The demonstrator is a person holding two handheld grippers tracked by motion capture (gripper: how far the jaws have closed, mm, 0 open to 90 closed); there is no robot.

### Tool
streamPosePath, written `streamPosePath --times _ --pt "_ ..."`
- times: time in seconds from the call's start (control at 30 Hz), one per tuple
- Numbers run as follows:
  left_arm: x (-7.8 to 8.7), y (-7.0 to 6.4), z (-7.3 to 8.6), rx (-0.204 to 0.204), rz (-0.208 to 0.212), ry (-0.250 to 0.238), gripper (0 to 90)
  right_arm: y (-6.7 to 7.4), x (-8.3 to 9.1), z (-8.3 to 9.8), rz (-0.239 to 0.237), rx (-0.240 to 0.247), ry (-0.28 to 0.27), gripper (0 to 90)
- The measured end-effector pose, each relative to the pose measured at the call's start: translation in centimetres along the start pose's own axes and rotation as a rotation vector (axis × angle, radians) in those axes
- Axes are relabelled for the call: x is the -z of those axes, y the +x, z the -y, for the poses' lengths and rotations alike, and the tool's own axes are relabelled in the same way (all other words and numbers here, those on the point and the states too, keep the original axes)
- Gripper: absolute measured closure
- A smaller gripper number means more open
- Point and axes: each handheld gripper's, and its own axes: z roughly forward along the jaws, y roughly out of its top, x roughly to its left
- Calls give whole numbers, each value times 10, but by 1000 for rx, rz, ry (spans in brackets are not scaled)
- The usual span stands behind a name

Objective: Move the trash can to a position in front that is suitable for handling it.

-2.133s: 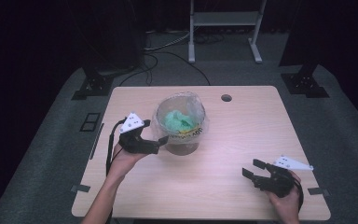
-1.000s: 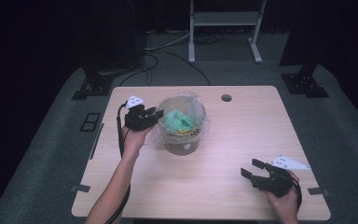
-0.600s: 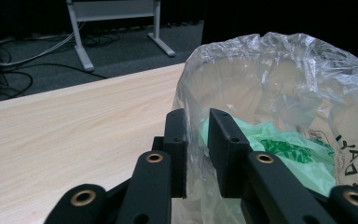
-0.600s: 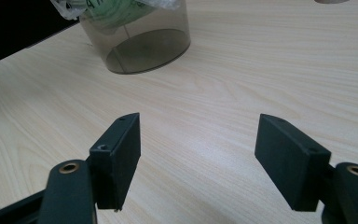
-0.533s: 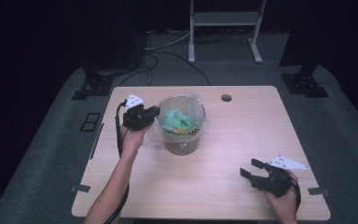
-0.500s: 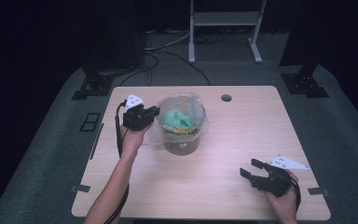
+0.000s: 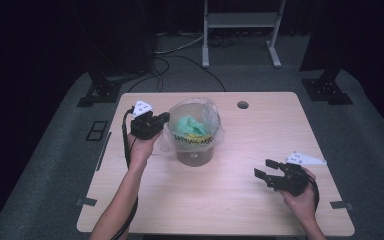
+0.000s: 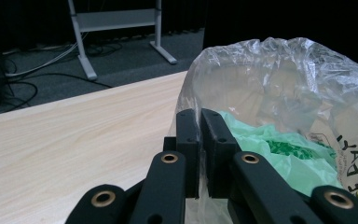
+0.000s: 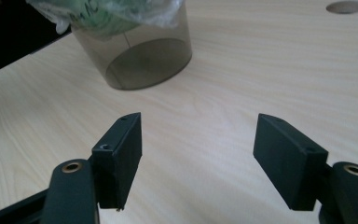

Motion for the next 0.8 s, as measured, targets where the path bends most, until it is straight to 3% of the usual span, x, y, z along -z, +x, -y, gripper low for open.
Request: streamPosePath --times 0.03,0.07,0.1,0.2,0.43,0.6,0.8 --pt "0 0 0 0 0 0 871 0 0 0 0 0 0 318" --pt "0 0 -1 -1 4 -4 872 -1 -4 -14 -15 7 4 318" --pt "0 0 -1 -1 4 -4 871 -1 -4 -14 -15 7 4 318" --pt "0 0 -3 1 12 -4 871 -3 -17 -40 -31 34 24 318" --pt "2 0 -6 6 24 -15 871 -3 -35 -78 -71 12 26 314" --pt "3 2 -8 14 32 -22 870 3 -46 -117 -100 0 3 307" --pt "5 -1 -11 5 52 -29 870 15 -61 -150 -120 10 -9 300"
